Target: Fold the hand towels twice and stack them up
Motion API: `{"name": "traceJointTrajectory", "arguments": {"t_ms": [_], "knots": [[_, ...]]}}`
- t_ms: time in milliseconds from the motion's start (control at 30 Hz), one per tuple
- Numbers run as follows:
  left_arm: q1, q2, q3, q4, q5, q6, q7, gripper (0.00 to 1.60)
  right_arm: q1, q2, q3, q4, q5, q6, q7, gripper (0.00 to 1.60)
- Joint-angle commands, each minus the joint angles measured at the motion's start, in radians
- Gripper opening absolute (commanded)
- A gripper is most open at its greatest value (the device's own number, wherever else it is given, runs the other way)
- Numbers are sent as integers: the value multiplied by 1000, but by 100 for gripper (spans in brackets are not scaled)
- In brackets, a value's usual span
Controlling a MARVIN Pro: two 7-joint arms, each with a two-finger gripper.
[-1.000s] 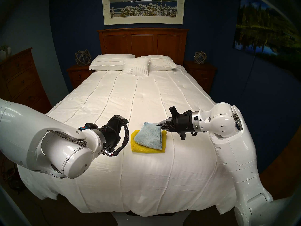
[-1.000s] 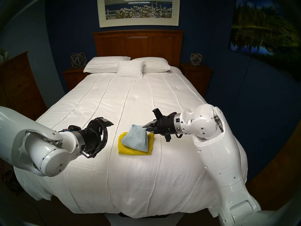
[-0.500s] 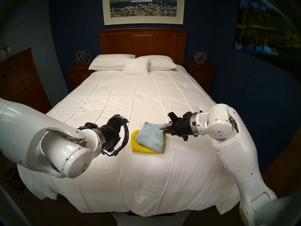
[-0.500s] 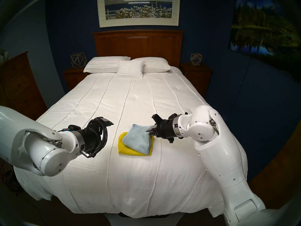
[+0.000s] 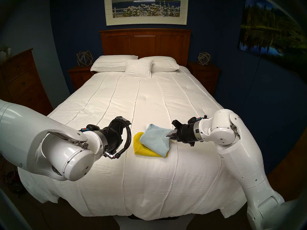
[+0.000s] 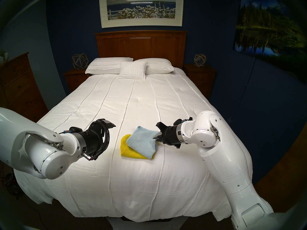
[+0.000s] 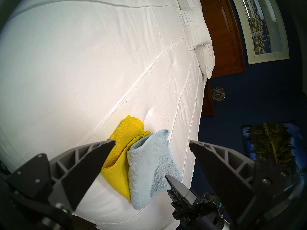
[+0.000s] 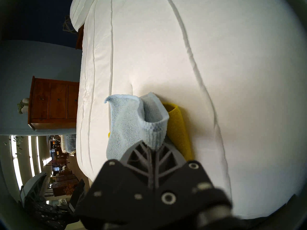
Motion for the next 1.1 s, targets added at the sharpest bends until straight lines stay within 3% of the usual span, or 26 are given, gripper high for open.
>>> {"name": "traceJointTrajectory", "arguments": {"t_ms": [0,333,433,467,900,1033,1067], "knots": [[-12,3,-4,0,-1,-1,-8,160,17,-15,1,-7,-18,-9,11,61],[-13,2,-2,0,-1,0,-9,160,14,-15,7,-4,-39,-16,16,80],[-13,2,-2,0,-1,0,-9,160,15,-18,7,-1,-47,-17,20,149],[-13,2,-2,0,-1,0,-9,160,16,-20,8,0,-52,-20,23,154],[-14,1,-1,0,-1,1,-9,160,22,-12,25,5,-82,-25,28,154],[-14,1,-1,0,-1,1,-9,160,17,5,54,-16,-58,-31,6,160],[-14,1,-1,0,-1,1,-9,160,17,14,52,-28,-84,-42,-12,160]]}}
